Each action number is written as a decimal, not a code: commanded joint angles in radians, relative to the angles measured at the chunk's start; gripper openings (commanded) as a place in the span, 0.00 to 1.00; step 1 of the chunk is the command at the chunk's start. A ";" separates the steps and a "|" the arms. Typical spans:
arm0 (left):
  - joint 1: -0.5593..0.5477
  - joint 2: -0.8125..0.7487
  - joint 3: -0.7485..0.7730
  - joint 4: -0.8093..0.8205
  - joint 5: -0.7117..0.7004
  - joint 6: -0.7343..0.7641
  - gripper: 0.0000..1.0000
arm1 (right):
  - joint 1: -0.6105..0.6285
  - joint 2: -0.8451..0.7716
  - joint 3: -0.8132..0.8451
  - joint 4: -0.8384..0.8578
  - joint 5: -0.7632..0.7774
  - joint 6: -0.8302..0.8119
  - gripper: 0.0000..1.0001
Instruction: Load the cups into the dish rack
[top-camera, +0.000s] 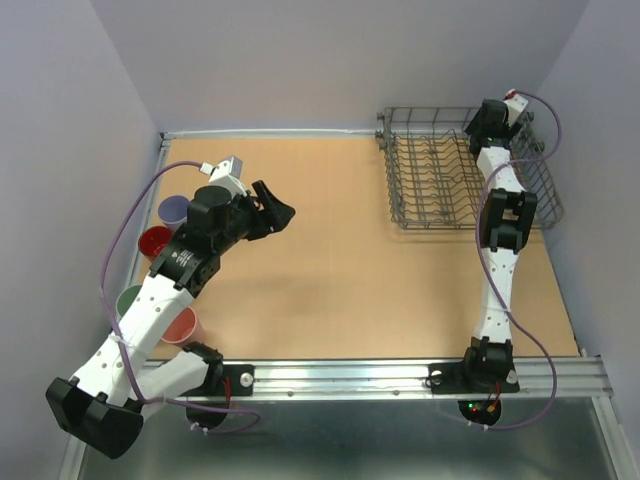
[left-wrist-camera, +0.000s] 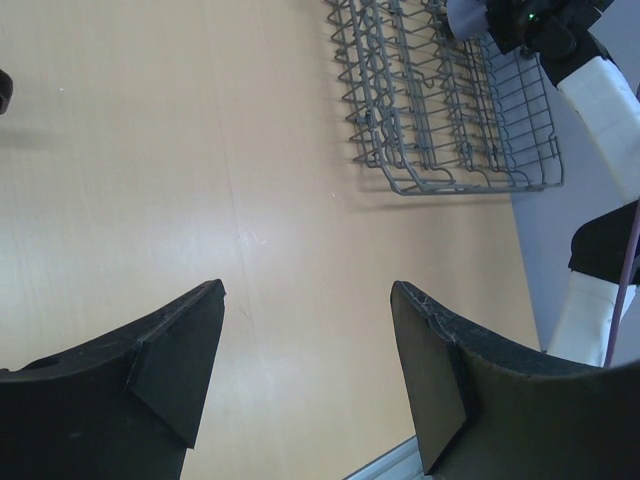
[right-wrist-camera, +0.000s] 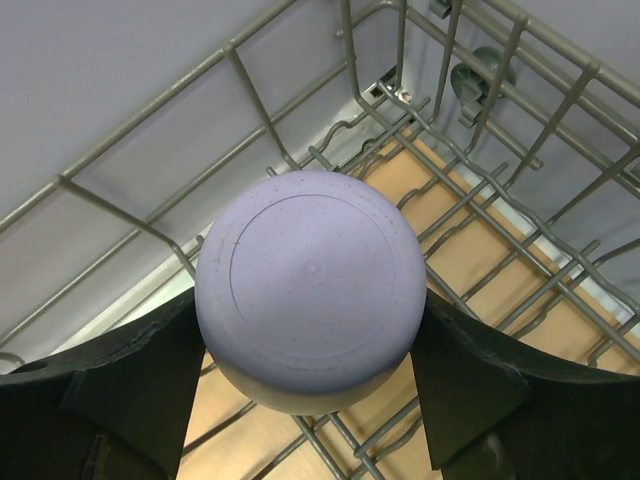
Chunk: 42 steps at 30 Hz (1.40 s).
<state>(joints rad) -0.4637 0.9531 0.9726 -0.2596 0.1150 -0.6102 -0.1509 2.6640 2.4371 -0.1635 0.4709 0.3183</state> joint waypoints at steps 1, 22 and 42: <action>0.000 -0.030 -0.012 -0.020 -0.029 0.001 0.78 | -0.007 0.019 0.053 0.096 0.058 -0.038 0.02; 0.000 -0.027 0.041 -0.089 -0.035 0.015 0.78 | -0.006 -0.159 -0.108 0.098 0.028 -0.005 1.00; 0.011 0.002 0.121 -0.282 -0.183 0.039 0.78 | 0.020 -0.749 -0.633 0.065 -0.165 0.229 1.00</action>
<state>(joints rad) -0.4637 0.9230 1.0229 -0.4755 0.0158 -0.6083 -0.1478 2.0266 1.9068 -0.1066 0.4168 0.4454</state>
